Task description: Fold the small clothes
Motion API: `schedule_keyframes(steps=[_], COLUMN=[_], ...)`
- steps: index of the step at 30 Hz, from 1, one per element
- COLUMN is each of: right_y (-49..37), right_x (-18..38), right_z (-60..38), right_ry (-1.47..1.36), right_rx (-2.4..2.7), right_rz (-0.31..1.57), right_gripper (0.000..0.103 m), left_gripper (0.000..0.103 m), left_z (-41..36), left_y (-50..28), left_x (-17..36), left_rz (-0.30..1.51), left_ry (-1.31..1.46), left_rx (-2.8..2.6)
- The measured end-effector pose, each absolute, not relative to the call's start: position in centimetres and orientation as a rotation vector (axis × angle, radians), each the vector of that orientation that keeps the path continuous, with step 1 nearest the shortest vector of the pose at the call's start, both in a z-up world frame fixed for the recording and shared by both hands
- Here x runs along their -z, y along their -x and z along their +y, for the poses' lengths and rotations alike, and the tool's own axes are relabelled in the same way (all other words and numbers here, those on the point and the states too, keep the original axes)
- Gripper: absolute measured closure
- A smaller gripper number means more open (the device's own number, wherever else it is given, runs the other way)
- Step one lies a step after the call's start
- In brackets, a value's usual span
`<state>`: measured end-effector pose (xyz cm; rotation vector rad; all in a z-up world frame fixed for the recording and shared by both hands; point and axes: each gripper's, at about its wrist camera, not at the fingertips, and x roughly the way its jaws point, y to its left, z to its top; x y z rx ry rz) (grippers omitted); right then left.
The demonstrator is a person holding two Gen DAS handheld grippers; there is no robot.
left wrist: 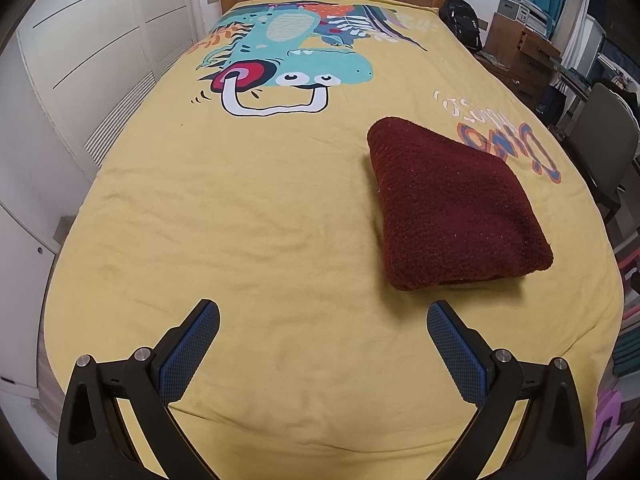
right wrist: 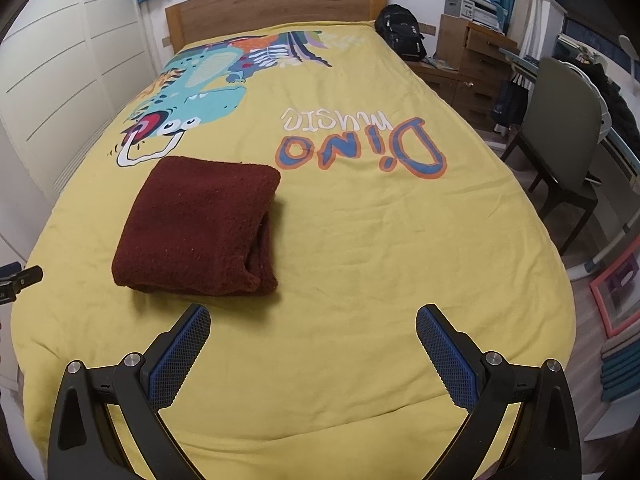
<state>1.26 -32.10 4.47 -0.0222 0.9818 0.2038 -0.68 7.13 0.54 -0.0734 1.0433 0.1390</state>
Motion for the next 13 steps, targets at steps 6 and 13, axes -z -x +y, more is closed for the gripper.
schedule_keyframes(steps=[6,13], right_y=[-1.10,-0.92], right_x=[-4.47,-4.17], right_z=[-32.21,-32.64], right_ry=[0.021,0.015], right_rx=[-0.201,-0.198], right_rz=[0.987,0.995], right_gripper=[0.000,0.000], left_gripper=[0.001,0.001], left_z=[6.89,6.65], left_y=[0.76,0.84], left_x=[-0.81,-1.02], left_rz=[1.039,1.037], left_ry=[0.080,0.072], left_rx=[-0.132,-0.119])
